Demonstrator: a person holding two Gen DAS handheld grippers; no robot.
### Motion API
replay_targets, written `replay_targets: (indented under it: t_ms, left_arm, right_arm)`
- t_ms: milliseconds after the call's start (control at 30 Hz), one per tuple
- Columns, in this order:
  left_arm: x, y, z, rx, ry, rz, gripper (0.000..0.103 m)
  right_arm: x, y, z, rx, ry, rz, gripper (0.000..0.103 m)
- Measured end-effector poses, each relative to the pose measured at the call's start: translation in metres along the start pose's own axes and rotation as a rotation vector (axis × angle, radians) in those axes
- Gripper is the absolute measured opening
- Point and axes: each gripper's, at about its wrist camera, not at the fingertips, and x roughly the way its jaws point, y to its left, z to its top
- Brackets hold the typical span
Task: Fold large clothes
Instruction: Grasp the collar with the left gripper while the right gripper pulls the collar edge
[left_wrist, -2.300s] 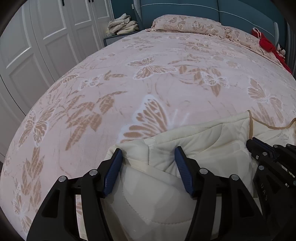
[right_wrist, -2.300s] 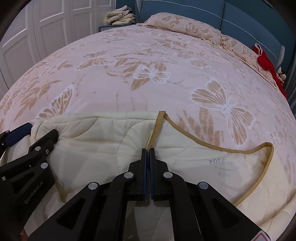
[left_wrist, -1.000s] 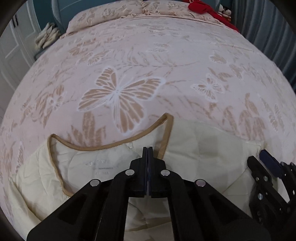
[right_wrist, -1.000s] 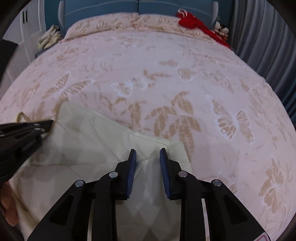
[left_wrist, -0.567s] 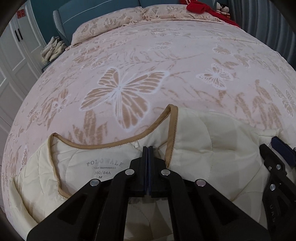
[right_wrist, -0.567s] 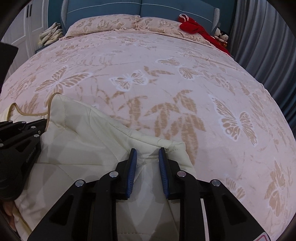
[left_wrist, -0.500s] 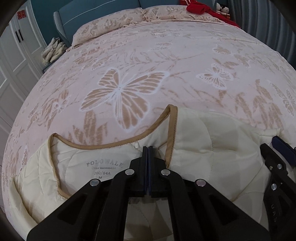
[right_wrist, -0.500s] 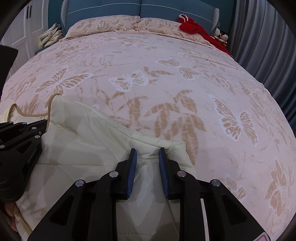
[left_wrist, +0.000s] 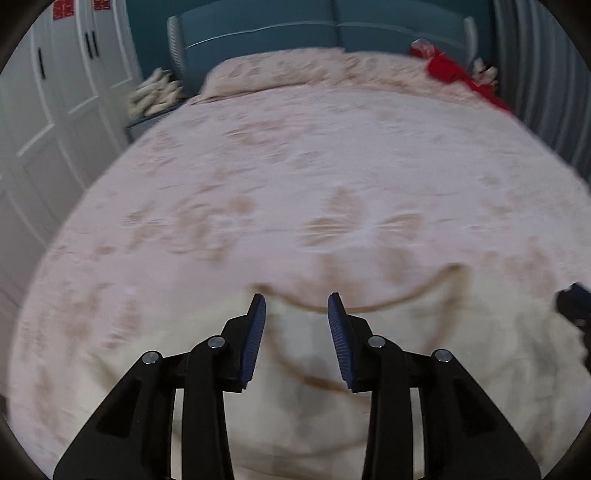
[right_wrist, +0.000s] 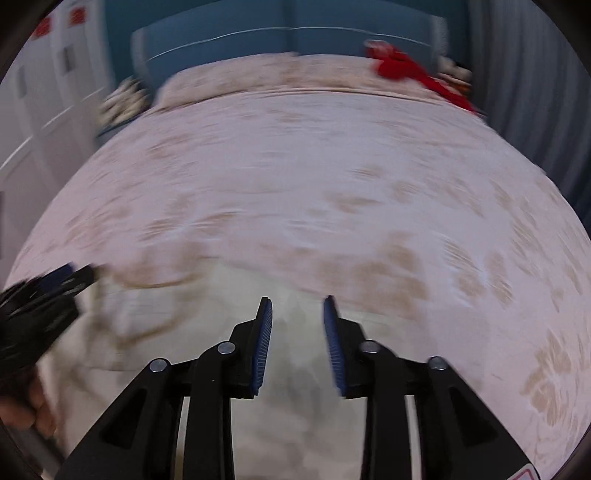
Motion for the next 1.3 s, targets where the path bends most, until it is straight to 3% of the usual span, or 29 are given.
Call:
replay_targets:
  t_ms: [67, 133, 200, 267, 400, 467, 533, 667, 1033, 1300]
  left_arm:
    - [0.02, 0.016, -0.002, -0.011, 0.07, -0.001, 0.032]
    - [0.039, 0.024, -0.009, -0.021, 0.119, -0.026, 0.032]
    - [0.047, 0.024, -0.014, -0.031, 0.132, -0.044, 0.032]
    - [0.049, 0.023, -0.02, -0.019, 0.119, -0.044, 0.032]
    - [0.055, 0.014, -0.026, 0.026, 0.094, -0.015, 0.032]
    - [0.055, 0.013, -0.027, 0.03, 0.081, -0.011, 0.032]
    - [0.055, 0.016, -0.028, 0.02, 0.075, -0.018, 0.032]
    - [0.056, 0.016, -0.029, 0.023, 0.065, -0.012, 0.032]
    - [0.06, 0.003, -0.037, 0.079, 0.016, 0.066, 0.033]
    - [0.062, -0.001, -0.04, 0.094, -0.009, 0.097, 0.033]
  right_arm:
    - [0.005, 0.035, 0.008, -0.069, 0.003, 0.01, 0.023]
    - [0.024, 0.078, 0.013, -0.174, 0.053, 0.078, 0.023]
    - [0.05, 0.1, 0.01, -0.196, 0.122, 0.143, 0.02]
    - [0.079, 0.111, 0.001, -0.203, 0.181, 0.148, 0.02]
    - [0.096, 0.109, -0.011, -0.214, 0.184, 0.135, 0.019]
    - [0.093, 0.101, -0.011, -0.212, 0.163, 0.07, 0.019]
    - [0.095, 0.091, -0.009, -0.2, 0.165, 0.065, 0.007]
    - [0.098, 0.078, -0.006, -0.166, 0.173, 0.081, 0.001]
    - [0.103, 0.082, -0.021, -0.201, 0.103, 0.032, 0.001]
    - [0.107, 0.08, -0.023, -0.183, 0.076, 0.051, 0.001]
